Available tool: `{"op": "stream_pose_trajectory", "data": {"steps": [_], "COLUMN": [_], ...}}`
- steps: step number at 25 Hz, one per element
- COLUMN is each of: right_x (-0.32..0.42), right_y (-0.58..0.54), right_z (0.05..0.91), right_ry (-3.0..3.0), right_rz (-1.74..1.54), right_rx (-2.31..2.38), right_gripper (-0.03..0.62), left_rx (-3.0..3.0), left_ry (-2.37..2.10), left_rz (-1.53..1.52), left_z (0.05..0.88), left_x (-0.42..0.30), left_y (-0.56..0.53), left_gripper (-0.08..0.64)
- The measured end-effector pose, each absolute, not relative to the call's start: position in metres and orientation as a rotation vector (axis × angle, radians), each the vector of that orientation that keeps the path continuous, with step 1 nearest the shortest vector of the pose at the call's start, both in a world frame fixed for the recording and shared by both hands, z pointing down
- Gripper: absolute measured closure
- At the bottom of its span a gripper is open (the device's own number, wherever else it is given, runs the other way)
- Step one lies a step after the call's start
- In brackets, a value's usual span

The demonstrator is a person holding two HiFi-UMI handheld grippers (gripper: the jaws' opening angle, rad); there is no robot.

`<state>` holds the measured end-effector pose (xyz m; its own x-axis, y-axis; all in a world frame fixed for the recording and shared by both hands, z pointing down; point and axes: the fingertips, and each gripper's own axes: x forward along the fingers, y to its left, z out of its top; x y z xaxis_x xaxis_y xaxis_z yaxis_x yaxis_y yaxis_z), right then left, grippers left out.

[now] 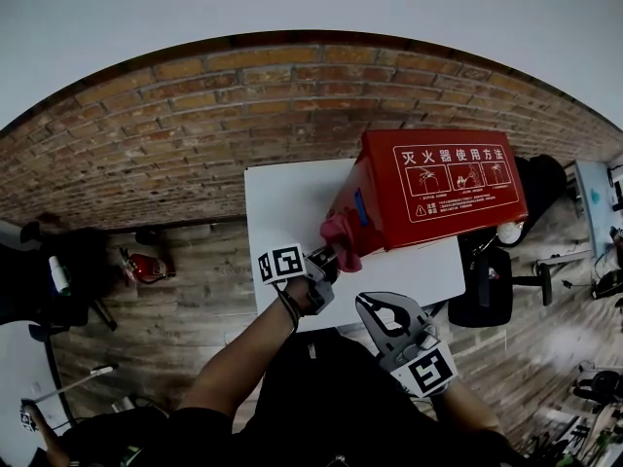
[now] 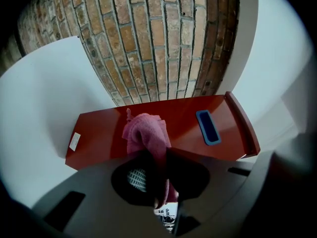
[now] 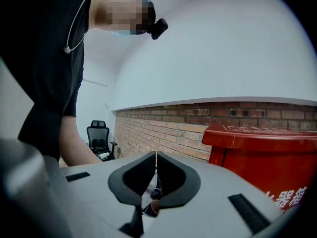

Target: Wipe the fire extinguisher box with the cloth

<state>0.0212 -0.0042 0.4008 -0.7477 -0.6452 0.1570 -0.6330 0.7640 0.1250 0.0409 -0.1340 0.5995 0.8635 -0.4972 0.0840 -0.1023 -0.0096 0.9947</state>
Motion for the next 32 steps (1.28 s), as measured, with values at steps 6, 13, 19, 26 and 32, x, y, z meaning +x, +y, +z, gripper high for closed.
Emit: {"op": "stream_pose_trajectory", "data": {"steps": [6,13,19,26,32], "right_x": [0.022,0.024,0.024,0.025,0.024], "right_y": [-0.003,0.0,0.001,0.003,0.002], "right_z": [0.399,0.398,0.396,0.395,0.393], "right_ry": [-2.775,-2.771,-2.768,-2.763,-2.772], "right_rz": [-0.099,-0.109,-0.118,-0.125,-0.135], "right_rx": [1.017,1.004,1.0,1.004,1.01], "right_gripper": [0.566,0.566,0.566,0.566,0.566], "left_rx": [1.57,1.579,1.587,1.6,1.608], "left_ry": [-0.463,-0.432,-0.414,-0.389,-0.353], "left_rz": [-0.371,-0.419,-0.447,-0.476,-0.511], "left_z": [0.579,0.556,0.541,0.523,0.504], "left_x": [0.041,0.041,0.041,0.041,0.041], "left_y": [-0.134,-0.133,-0.133,-0.132,-0.132], "left_gripper": [0.476,0.476,0.476,0.476,0.476]}}
